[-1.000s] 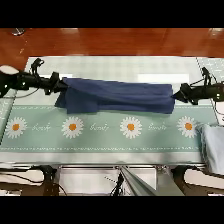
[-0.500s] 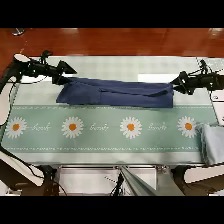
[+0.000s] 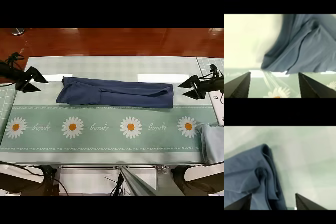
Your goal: Fold the shirts.
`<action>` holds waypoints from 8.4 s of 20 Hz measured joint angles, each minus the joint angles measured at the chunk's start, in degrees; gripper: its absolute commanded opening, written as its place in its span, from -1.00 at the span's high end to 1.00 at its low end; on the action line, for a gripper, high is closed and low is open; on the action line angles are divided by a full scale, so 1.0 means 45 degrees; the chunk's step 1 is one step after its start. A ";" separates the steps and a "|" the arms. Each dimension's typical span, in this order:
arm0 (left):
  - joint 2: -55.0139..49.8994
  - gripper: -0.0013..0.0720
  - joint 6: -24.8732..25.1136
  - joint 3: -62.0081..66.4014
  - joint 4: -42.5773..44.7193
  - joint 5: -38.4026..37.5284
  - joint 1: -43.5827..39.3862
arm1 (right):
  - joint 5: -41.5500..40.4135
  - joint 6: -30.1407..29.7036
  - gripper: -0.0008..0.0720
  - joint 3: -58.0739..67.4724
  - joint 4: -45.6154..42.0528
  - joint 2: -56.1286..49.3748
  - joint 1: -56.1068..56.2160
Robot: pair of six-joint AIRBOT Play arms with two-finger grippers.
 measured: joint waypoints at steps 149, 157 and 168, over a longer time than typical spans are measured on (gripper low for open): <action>1.4217 0.89 -0.0248 -1.2823 -0.2127 0.8422 -0.5537 | 0.6392 0.4877 -0.21 -0.2783 -1.0588 1.3061 -0.8257; 1.0763 0.90 0.1005 -0.7072 -0.2254 0.8573 -0.5814 | 0.1574 0.3793 0.92 0.0408 -0.1899 1.0666 -0.6275; 0.5921 0.89 -0.0296 -0.3021 0.1515 0.5173 -0.8092 | -0.1239 0.4566 0.92 -0.0515 -0.8699 0.6105 0.8184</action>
